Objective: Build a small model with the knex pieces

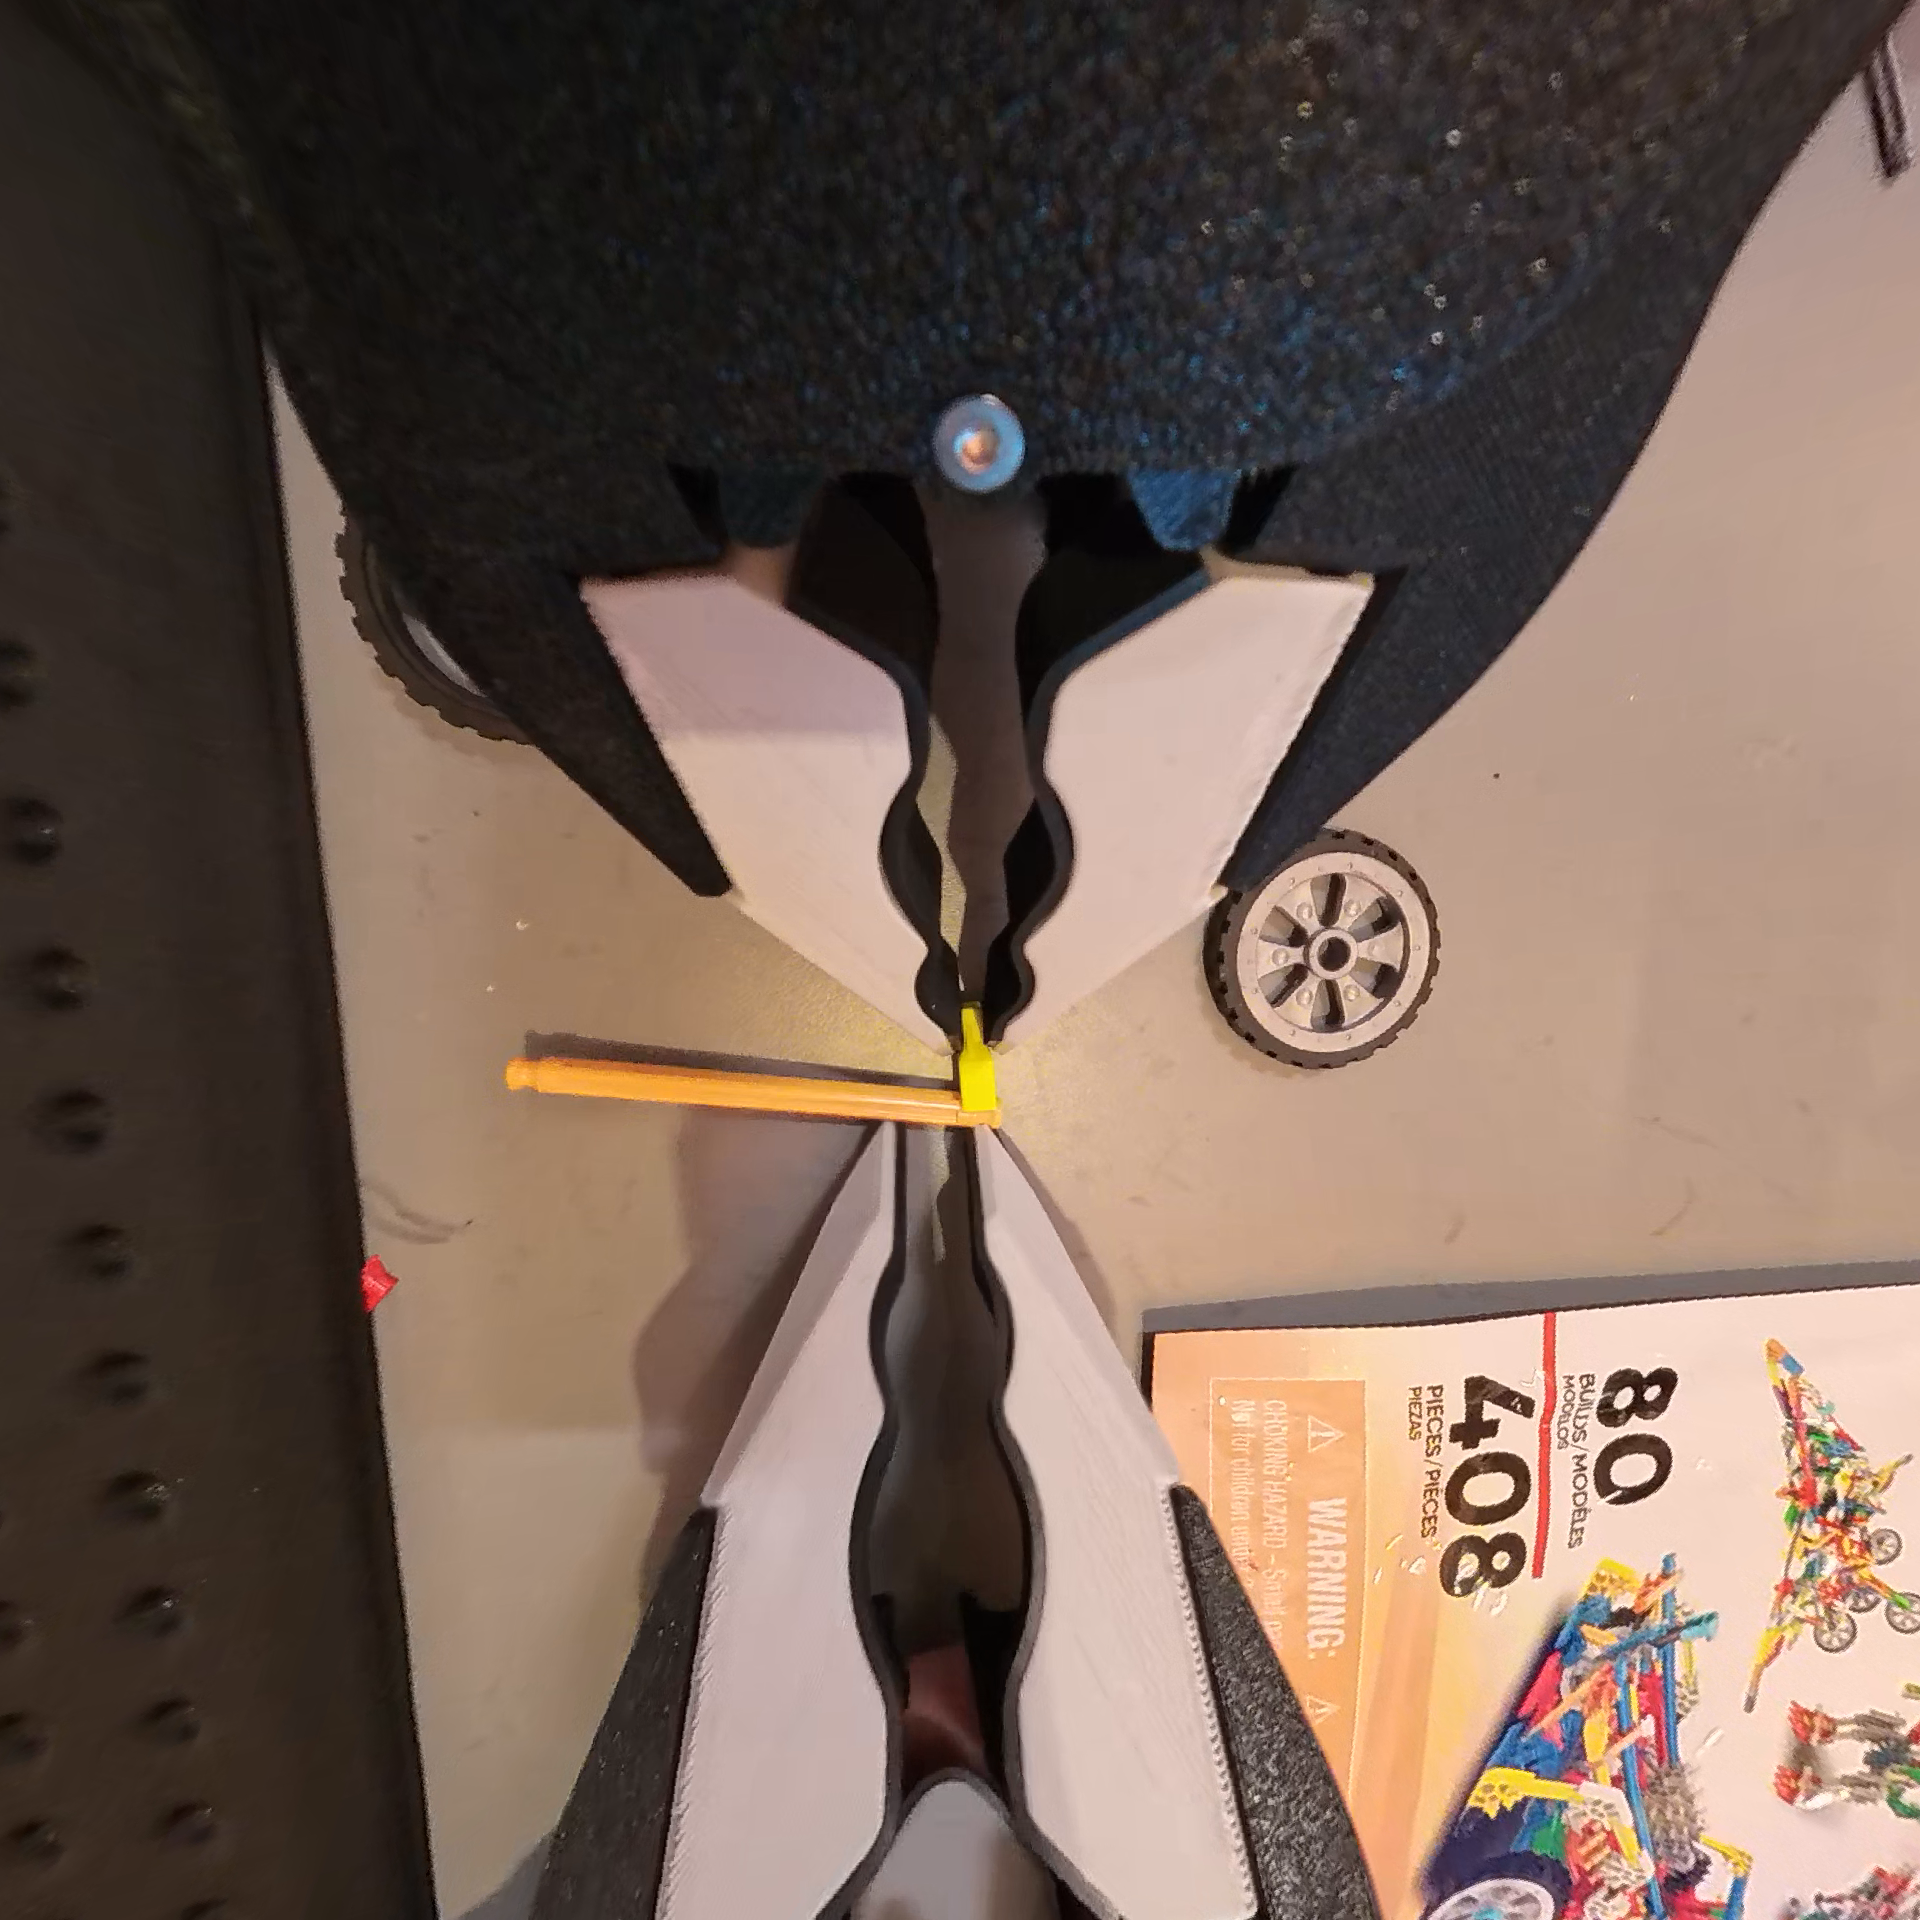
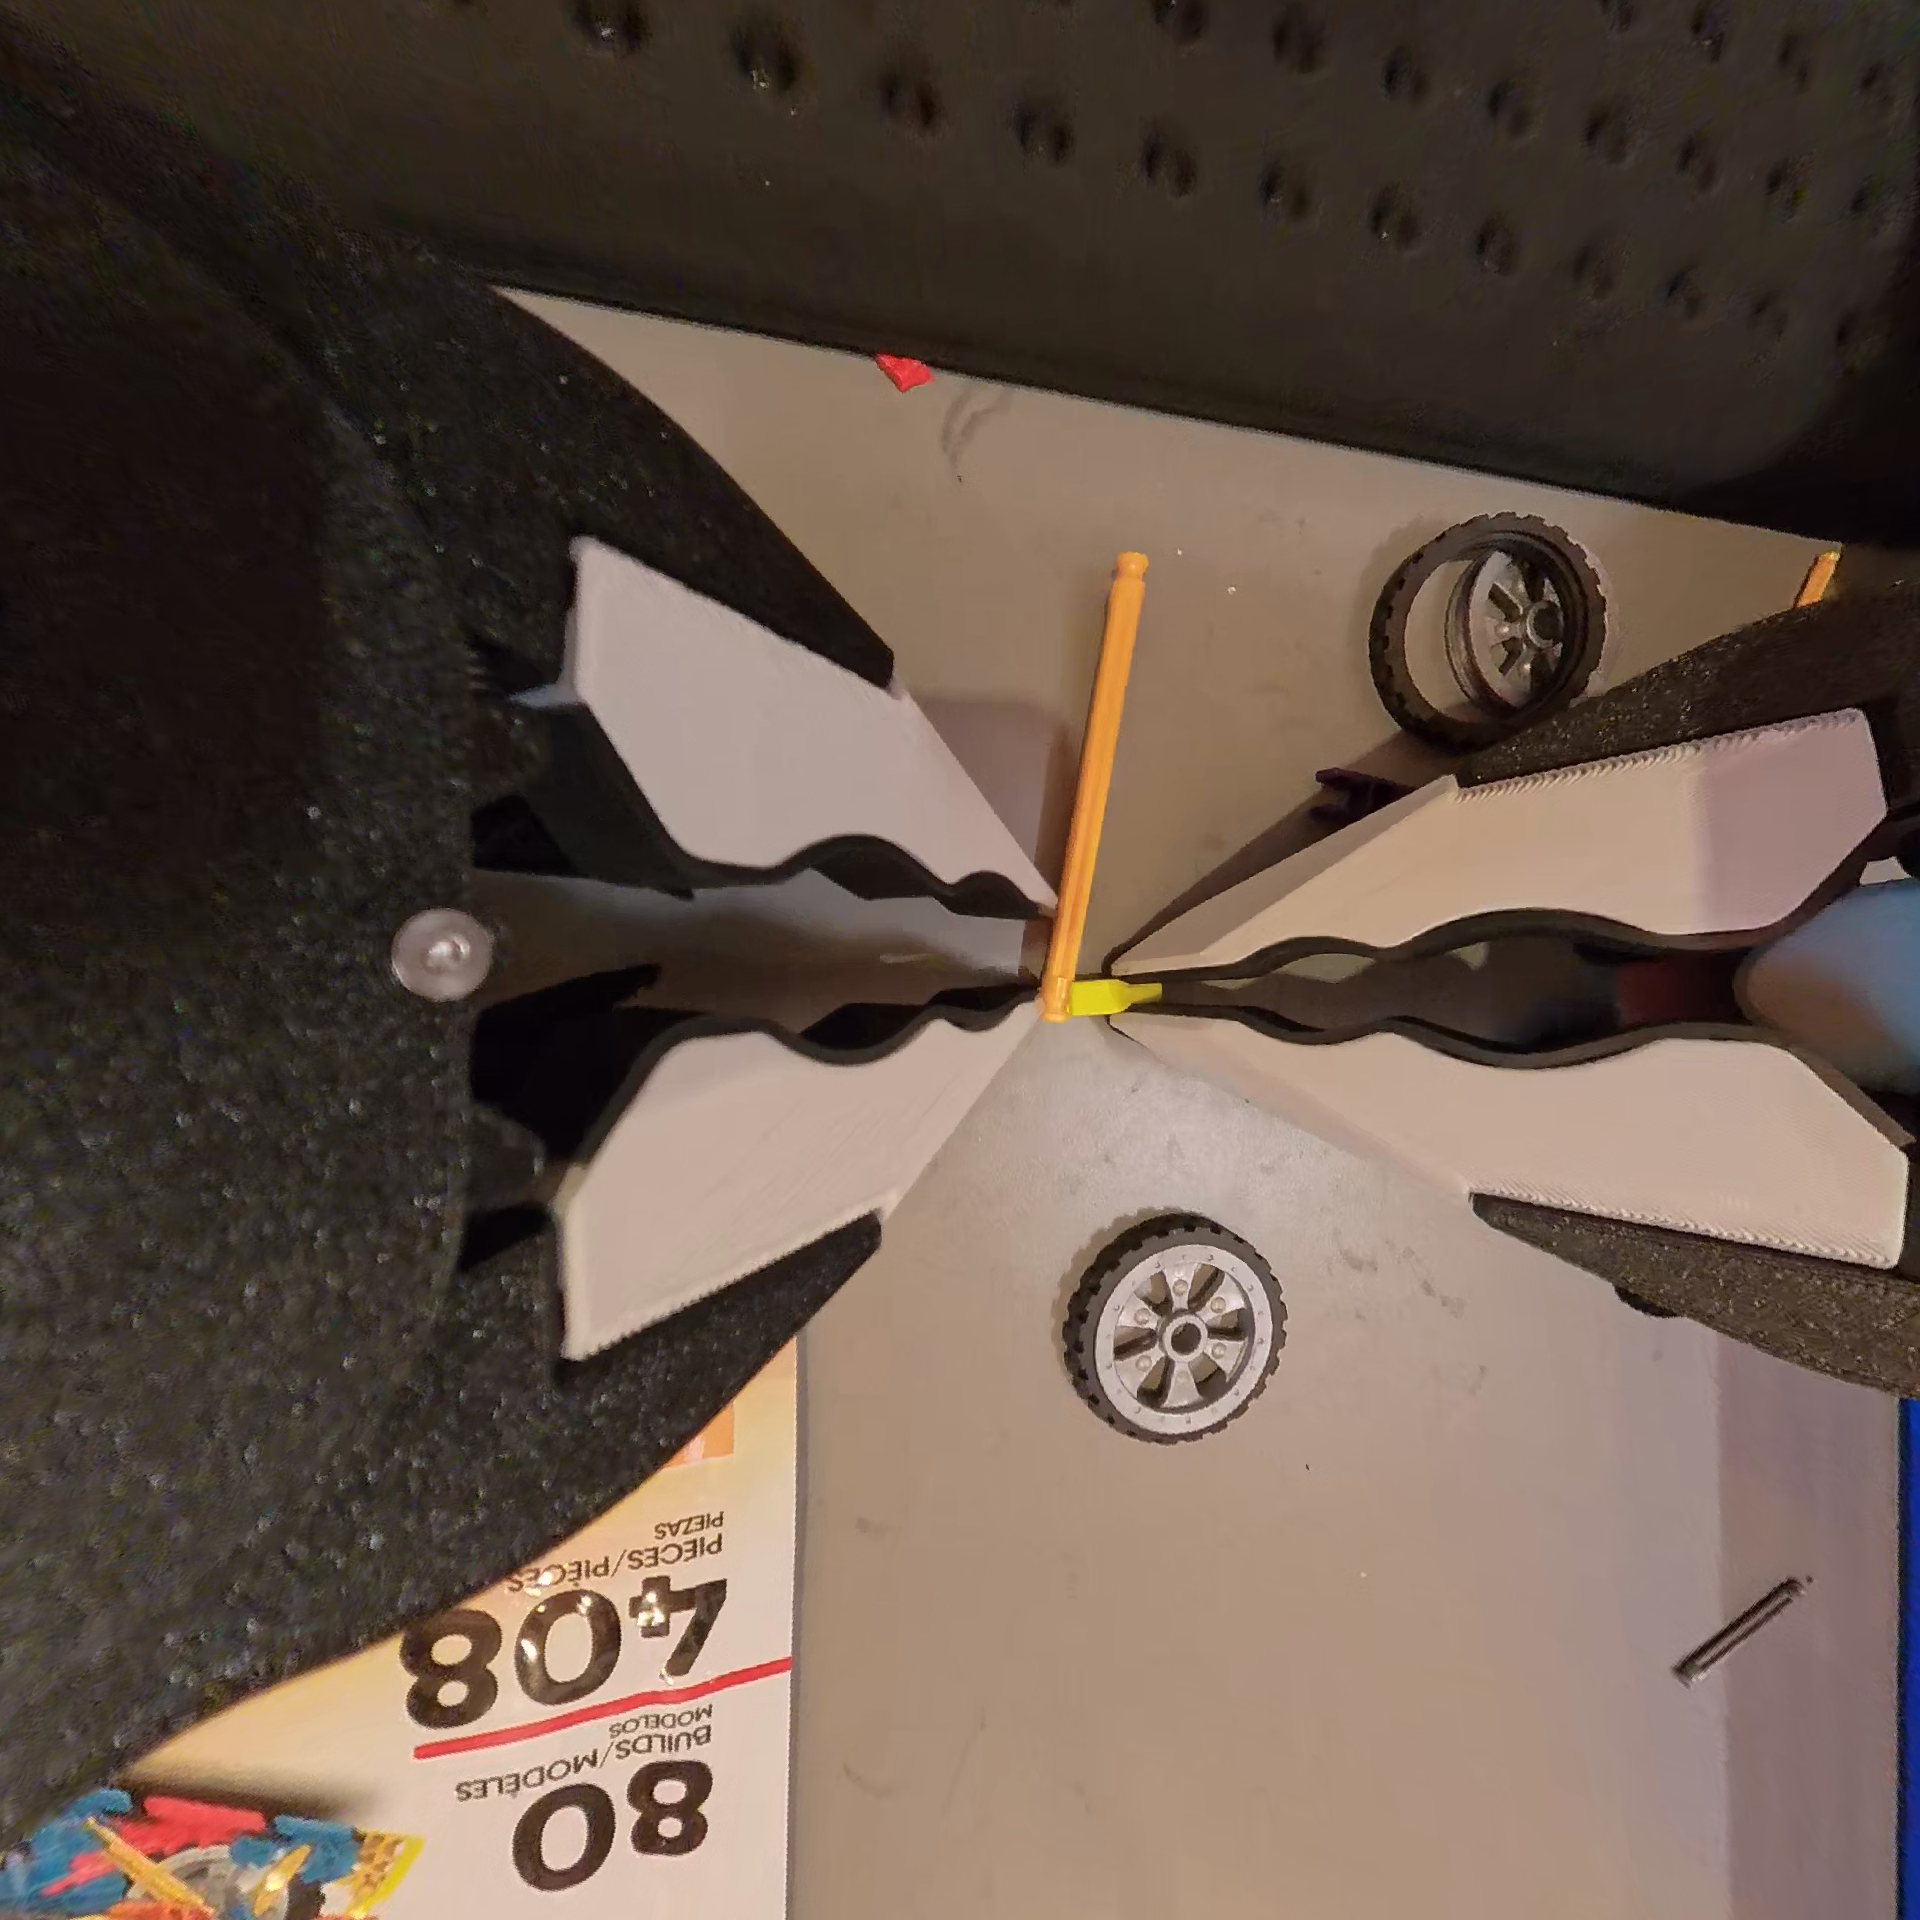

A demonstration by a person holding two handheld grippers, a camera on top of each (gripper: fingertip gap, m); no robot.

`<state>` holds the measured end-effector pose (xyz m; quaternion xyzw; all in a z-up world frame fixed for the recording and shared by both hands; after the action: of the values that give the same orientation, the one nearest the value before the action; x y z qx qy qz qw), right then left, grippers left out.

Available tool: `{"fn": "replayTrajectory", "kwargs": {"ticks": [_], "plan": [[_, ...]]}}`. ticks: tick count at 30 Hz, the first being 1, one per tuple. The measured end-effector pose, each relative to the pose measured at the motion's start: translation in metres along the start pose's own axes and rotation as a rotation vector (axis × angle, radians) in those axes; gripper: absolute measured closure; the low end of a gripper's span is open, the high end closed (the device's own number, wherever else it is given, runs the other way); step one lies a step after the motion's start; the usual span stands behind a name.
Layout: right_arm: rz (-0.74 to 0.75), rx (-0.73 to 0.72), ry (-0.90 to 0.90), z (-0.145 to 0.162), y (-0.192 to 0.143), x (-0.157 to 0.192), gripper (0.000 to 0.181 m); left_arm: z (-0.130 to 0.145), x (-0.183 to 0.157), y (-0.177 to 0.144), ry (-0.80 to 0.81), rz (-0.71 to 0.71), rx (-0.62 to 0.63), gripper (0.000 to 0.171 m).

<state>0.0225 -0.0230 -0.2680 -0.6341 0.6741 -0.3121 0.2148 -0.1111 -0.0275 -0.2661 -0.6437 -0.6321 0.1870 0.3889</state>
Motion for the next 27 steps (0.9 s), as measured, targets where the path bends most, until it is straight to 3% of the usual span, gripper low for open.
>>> {"fn": "replayTrajectory", "kwargs": {"ticks": [17, 27], "plan": [[0.028, -0.005, -0.042, -0.0026, 0.0029, -0.0009, 0.179, -0.0003, 0.0006, 0.0013, 0.01, 0.002, -0.015, 0.171], [0.095, 0.016, -0.174, -0.0058, 0.0043, 0.0051, 0.181, -0.0011, 0.0005, 0.0019, 0.023, -0.001, -0.014, 0.171]]}}
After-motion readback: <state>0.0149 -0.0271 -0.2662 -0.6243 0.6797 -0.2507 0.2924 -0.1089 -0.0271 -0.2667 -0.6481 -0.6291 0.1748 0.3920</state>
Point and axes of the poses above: each gripper's, where its closed fingertips meet, y out along the fingers, z out of its underside, x = y × z across the jaws, the point moved 9 cm from there along -y, back along the fingers, and after that the axes turned 13 degrees about y, right-handed, at the moved point
